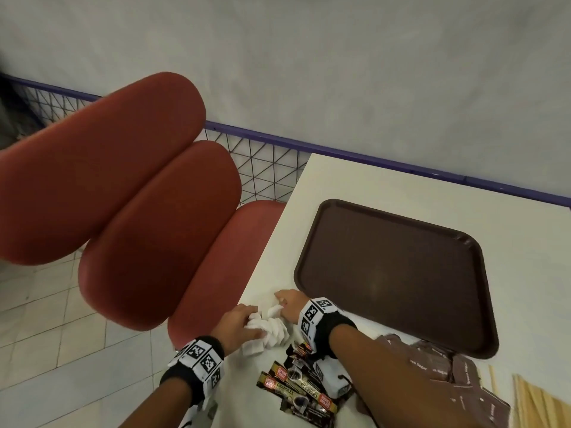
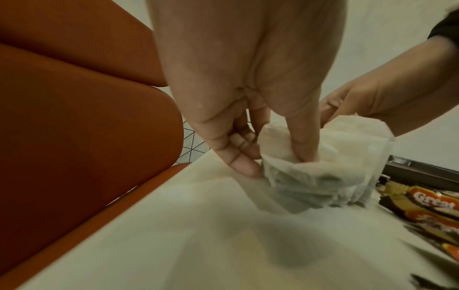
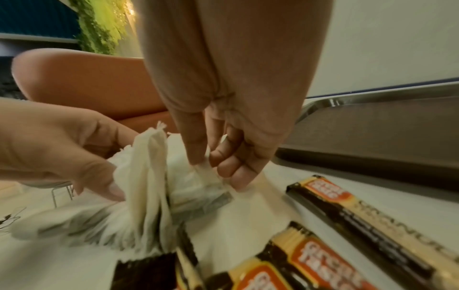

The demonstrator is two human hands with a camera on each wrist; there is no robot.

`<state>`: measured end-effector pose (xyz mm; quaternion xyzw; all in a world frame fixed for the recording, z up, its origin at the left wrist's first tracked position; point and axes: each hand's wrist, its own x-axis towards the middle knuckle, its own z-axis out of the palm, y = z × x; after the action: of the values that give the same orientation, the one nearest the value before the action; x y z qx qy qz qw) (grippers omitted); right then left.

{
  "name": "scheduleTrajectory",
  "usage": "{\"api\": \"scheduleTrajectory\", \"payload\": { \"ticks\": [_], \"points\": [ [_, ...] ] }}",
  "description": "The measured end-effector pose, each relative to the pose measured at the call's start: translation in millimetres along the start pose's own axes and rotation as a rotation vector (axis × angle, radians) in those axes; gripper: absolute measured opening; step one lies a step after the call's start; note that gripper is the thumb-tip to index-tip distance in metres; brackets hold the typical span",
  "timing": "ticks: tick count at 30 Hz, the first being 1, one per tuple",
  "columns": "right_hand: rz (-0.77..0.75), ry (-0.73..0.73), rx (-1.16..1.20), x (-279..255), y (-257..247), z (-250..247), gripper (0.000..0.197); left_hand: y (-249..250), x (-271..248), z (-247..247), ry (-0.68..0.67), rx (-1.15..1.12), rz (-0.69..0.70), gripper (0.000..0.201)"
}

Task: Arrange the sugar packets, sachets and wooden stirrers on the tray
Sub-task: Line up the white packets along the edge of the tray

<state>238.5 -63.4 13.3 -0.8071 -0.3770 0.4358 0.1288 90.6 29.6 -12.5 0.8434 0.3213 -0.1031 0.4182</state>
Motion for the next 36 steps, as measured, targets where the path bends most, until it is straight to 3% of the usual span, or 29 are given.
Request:
{"api": "scheduleTrajectory", "payload": {
  "ticks": [3,7,11,16,22,26,28,31,36],
  "points": [
    [-0.033,0.092,0.116,3.1,2.2,-1.0,0.033,-4.5,4.9,3.7,0.055,-0.024,0.025,0.041],
    [-0.059,0.162,0.224,5.4,10.6,0.3,0.014,-12.8,9.5,9.0,0.069,-0.103,0.068,0.030],
    [-0.096,0.216,0.327,1.4,20.1,4.3,0.033,-2.8,7.9,14.1,0.055,-0.188,0.106,0.022],
    [-0.143,0.266,0.448,-2.7,17.4,9.0,0.031,5.8,7.2,16.3,0.039,-0.306,0.151,0.041],
    [-0.205,0.326,0.547,-2.2,14.1,4.0,0.032,6.7,14.1,9.8,0.071,-0.369,0.151,0.022],
    [-0.243,0.351,0.584,-2.2,13.9,3.2,0.032,8.2,18.0,10.4,0.056,-0.420,0.152,0.043],
    [-0.262,0.358,0.601,-2.7,12.7,4.9,0.033,12.1,17.0,11.5,0.042,-0.453,0.164,0.041],
    [-0.277,0.357,0.616,-3.8,14.8,4.2,0.032,12.8,17.5,10.9,0.062,-0.476,0.160,0.054],
    [-0.284,0.277,0.599,-8.0,21.4,-7.4,0.022,13.9,26.6,1.4,0.117,-0.530,0.166,0.046]
  ]
}}
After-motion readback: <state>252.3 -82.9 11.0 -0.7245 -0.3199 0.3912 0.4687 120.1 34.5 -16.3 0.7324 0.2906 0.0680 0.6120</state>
